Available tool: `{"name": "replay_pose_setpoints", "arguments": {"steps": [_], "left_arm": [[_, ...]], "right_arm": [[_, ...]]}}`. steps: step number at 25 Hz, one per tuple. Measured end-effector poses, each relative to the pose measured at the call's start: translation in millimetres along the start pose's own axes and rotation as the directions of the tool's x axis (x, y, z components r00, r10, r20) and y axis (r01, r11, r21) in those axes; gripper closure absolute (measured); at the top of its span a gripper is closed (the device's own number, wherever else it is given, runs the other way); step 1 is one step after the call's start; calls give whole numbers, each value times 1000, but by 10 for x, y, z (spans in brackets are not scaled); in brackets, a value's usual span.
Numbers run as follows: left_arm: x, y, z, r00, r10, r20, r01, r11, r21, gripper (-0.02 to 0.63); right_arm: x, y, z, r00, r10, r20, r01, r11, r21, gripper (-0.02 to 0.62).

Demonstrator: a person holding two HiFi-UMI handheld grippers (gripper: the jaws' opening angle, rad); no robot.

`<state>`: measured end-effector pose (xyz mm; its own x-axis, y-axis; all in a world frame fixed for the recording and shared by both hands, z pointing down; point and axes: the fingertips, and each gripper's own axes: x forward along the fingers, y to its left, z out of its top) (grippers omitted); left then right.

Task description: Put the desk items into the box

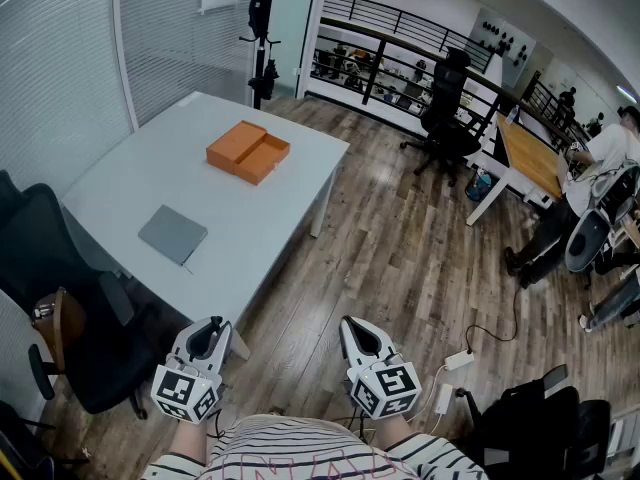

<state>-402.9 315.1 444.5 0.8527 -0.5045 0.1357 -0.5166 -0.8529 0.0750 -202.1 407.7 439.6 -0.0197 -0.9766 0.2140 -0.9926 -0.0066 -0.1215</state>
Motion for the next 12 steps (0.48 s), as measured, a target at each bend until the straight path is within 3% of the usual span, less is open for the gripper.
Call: {"name": "replay_pose_setpoints", "arguments": {"steps": [12], "left_arm": [[106,71,-108,999,-41,-29,41,999,-5,535]], "right_arm": [[99,-23,-68,1000,-18,6,18,999,45,569]]}}
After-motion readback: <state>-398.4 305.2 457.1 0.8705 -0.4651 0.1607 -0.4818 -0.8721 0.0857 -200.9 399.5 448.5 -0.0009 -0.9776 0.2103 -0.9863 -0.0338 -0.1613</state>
